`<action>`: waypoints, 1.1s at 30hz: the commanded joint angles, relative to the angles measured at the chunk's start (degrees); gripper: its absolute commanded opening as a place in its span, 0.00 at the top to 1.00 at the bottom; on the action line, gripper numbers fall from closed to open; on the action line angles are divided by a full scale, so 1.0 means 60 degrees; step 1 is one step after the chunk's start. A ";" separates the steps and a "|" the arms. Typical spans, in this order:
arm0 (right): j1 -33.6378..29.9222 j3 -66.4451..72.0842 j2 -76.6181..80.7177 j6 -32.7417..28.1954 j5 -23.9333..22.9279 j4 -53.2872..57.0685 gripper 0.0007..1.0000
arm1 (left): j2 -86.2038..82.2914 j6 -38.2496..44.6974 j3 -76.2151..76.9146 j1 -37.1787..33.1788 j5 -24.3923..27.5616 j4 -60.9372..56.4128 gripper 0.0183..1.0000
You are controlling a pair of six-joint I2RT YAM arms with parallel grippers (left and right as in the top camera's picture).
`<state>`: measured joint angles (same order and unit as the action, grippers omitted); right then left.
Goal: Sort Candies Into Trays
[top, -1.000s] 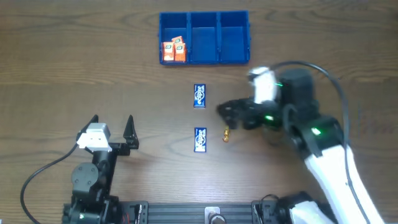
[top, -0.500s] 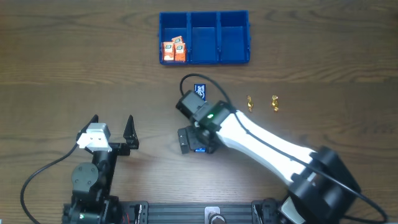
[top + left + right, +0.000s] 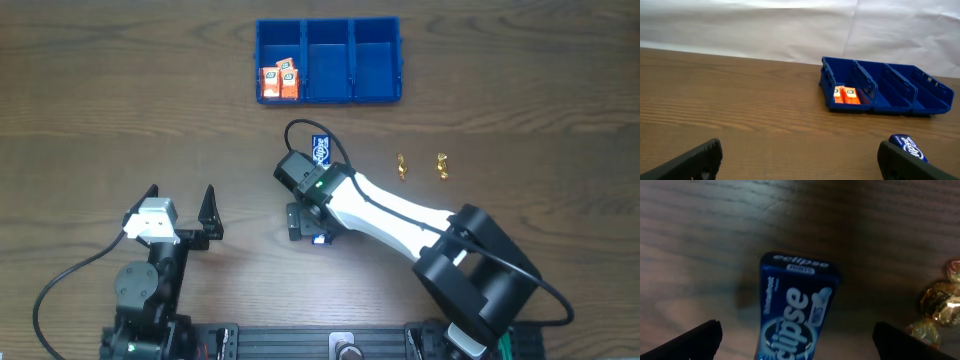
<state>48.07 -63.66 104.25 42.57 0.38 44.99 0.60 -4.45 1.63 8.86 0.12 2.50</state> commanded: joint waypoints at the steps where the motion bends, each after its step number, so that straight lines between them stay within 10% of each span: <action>1: -0.0040 -0.0135 0.0368 0.0481 -0.0484 -0.0127 0.05 | -0.0058 0.0033 -0.0226 0.0044 -0.0109 0.0324 0.00; 27: 0.0113 -0.0554 0.0641 0.0681 -0.0495 -0.0346 0.91 | -0.0058 0.0033 -0.0226 0.0044 -0.0109 0.0324 0.00; 33: -0.0109 -0.4138 0.0386 0.0047 -0.2273 0.2922 0.95 | -0.0058 0.0033 -0.0226 0.0044 -0.0109 0.0324 0.00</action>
<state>48.23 -75.50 107.66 45.80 -5.10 56.07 0.58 -4.45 1.63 8.86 0.10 2.50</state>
